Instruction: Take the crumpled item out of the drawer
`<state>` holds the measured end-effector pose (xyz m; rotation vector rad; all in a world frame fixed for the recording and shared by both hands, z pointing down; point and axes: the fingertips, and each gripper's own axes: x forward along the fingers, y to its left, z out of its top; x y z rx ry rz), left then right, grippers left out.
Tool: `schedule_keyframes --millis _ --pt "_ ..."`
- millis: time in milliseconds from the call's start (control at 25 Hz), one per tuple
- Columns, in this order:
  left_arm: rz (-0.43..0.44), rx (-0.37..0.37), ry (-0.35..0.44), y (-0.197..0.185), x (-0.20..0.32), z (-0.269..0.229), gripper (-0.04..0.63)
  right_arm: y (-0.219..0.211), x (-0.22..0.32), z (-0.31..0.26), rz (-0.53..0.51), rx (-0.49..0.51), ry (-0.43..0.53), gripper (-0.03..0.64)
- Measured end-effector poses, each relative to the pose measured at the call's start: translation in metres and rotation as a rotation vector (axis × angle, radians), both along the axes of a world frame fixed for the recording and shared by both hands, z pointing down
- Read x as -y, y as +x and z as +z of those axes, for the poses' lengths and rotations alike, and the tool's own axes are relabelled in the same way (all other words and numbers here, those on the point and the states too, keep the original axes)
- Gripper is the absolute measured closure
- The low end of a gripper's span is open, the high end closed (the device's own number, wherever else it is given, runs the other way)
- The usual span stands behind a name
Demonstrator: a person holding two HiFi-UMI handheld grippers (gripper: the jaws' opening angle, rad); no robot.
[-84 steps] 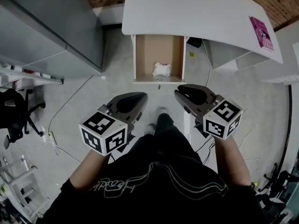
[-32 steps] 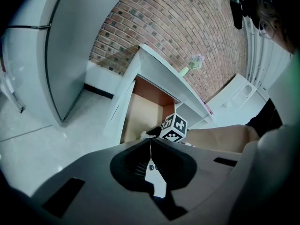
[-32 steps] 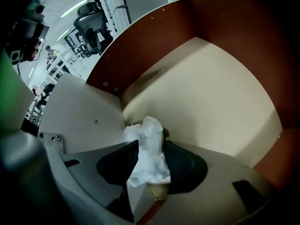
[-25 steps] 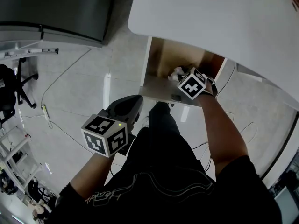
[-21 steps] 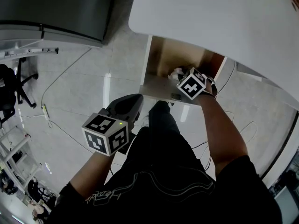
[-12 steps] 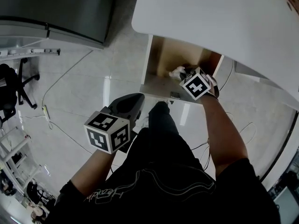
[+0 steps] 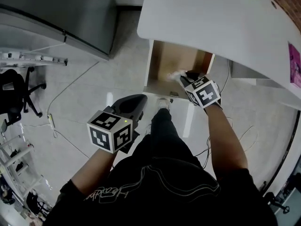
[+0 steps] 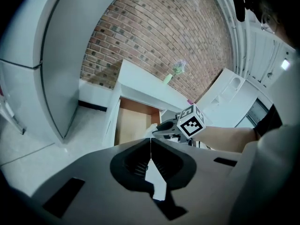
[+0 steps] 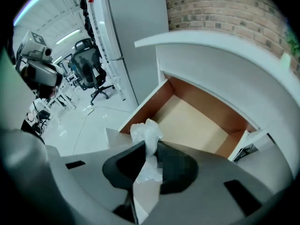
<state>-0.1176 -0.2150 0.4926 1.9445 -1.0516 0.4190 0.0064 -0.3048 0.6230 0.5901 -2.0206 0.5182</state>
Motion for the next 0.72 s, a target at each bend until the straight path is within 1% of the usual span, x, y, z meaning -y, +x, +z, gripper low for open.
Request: schedule_keyframes --millis 120,240,320,520,720 --pt "0.019 -0.002 0.032 0.008 -0.011 -0.034 0.573 0.007 -0.011 -0.054 0.045 0.062 0.044 0.526" --pt "0.043 -0.003 0.088 0.013 -0.013 -0.067 0.573 0.009 -0.013 -0.110 0.084 0.132 0.117 0.526" --pt "0.053 -0.003 0.123 0.016 -0.018 -0.088 0.572 0.009 -0.023 -0.146 0.110 0.195 0.147 0.526" --pt "0.101 -0.026 0.214 0.029 -0.045 -0.148 0.572 0.013 -0.069 -0.232 0.189 0.356 0.189 0.526" --pt "0.135 -0.041 0.284 0.031 -0.069 -0.197 0.572 0.013 -0.112 -0.299 0.204 0.468 0.225 0.526"
